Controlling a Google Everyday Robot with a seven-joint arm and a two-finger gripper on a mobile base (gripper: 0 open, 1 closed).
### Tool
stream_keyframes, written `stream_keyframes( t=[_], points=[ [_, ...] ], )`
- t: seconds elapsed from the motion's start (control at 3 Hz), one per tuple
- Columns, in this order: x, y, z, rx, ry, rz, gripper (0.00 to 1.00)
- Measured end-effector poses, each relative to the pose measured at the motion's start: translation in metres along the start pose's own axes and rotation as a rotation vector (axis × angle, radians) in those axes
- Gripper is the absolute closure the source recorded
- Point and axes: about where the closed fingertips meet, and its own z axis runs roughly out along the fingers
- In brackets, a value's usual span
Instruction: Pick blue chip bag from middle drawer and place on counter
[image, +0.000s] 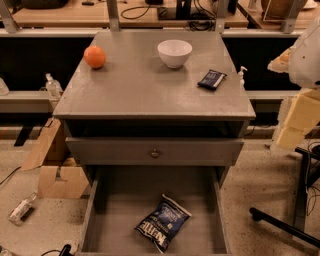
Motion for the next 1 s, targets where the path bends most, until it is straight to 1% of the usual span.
stream_keyframes(
  t=[0.33, 0.67, 1.0],
  points=[
    [0.0, 0.0, -0.001, 0.004, 0.001, 0.0, 0.0],
    [0.003, 0.0, 0.014, 0.024, -0.006, 0.004, 0.0],
    [0.023, 0.023, 0.066, 0.027, -0.031, 0.011, 0.0]
  ],
)
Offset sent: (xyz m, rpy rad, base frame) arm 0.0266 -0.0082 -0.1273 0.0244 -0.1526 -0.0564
